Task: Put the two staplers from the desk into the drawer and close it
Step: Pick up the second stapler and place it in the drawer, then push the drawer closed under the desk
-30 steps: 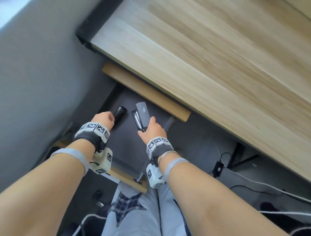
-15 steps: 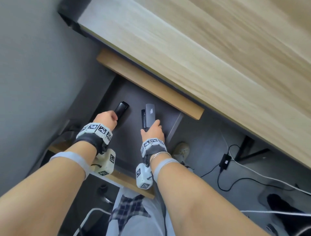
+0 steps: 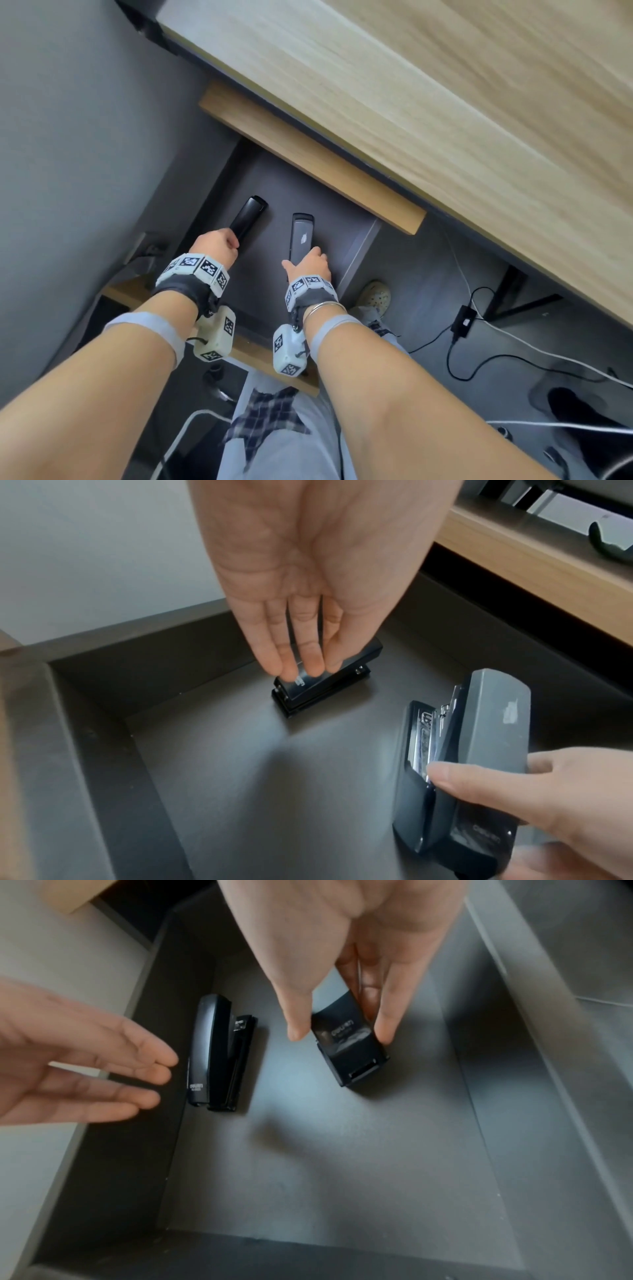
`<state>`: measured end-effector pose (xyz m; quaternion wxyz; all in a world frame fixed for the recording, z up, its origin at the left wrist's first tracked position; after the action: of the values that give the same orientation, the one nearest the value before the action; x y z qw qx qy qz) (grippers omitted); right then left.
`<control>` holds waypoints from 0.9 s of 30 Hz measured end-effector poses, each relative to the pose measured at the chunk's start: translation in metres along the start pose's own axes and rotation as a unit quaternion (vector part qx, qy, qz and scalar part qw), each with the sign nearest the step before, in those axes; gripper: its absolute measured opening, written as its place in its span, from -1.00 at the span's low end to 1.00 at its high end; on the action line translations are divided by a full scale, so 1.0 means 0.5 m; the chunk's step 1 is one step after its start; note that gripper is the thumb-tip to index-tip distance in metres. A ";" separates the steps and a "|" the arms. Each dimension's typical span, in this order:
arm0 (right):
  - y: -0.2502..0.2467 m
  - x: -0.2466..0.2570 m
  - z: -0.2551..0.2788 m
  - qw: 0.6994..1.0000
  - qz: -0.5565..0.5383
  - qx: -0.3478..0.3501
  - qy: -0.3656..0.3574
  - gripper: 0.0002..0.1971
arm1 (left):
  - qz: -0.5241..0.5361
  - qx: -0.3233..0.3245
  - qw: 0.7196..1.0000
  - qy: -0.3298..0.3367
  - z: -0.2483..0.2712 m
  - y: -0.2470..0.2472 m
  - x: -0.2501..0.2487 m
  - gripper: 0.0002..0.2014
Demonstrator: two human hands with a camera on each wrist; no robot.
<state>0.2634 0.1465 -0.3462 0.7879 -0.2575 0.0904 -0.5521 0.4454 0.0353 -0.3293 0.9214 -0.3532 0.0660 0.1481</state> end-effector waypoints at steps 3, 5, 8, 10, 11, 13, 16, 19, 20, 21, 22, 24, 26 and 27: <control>-0.007 0.004 0.008 1.000 0.003 0.020 0.005 -0.43 | 0.000 -0.006 1.000 -0.005 0.015 -0.006 0.012 -0.73; -0.018 0.007 0.021 1.000 0.009 0.026 0.001 -0.48 | -0.003 -0.010 1.000 -0.015 0.031 -0.014 0.024 -0.73; -0.047 0.019 0.048 0.999 0.031 0.015 -0.027 -0.56 | -0.009 -0.013 0.999 -0.037 0.062 -0.028 0.053 -0.73; -0.067 0.029 0.070 0.997 0.054 0.006 -0.049 -0.61 | -0.016 -0.016 0.998 -0.054 0.085 -0.038 0.076 -0.74; -0.077 0.035 0.081 0.996 0.071 0.002 -0.063 -0.63 | -0.018 -0.017 0.998 -0.063 0.097 -0.041 0.088 -0.74; -0.096 0.046 0.103 0.990 0.105 -0.007 -0.089 -0.66 | -0.025 -0.015 0.996 -0.080 0.122 -0.042 0.110 -0.74; -0.115 0.057 0.129 0.983 0.137 -0.015 -0.121 -0.69 | -0.040 0.001 0.993 -0.107 0.153 -0.035 0.142 -0.77; -0.132 0.060 0.147 0.978 0.155 -0.028 -0.139 -0.68 | -0.055 0.009 0.990 -0.128 0.177 -0.027 0.177 -0.82; -0.138 0.061 0.152 0.976 0.160 -0.032 -0.144 -0.67 | -0.058 0.008 0.989 -0.139 0.185 -0.024 0.189 -0.82; -0.142 0.060 0.155 0.975 0.164 -0.035 -0.148 -0.66 | -0.058 0.006 0.987 -0.150 0.192 -0.019 0.199 -0.79; -0.144 0.062 0.157 0.973 0.168 -0.037 -0.152 -0.66 | -0.055 0.003 0.986 -0.160 0.197 -0.014 0.206 -0.75; -0.145 0.062 0.157 0.971 0.172 -0.039 -0.162 -0.70 | -0.045 0.011 0.984 -0.174 0.202 0.004 0.212 -0.68; -0.144 0.063 0.153 0.970 0.168 -0.042 -0.168 -0.74 | -0.041 0.023 0.983 -0.178 0.201 0.021 0.214 -0.64; -0.143 0.064 0.151 0.971 0.164 -0.042 -0.171 -0.74 | -0.045 0.028 0.982 -0.181 0.200 0.026 0.215 -0.62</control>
<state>0.2486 0.1217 -0.2411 0.8598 -0.3626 0.0184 -0.3591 0.5449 0.1358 -0.2878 0.9333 -0.2973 -0.1140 0.1659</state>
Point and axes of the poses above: each hand's wrist, its own z-axis away from the middle knuckle, its own y-axis out of the palm, x = y × z, the point moved 10 cm from there along -z, towards the middle knuckle
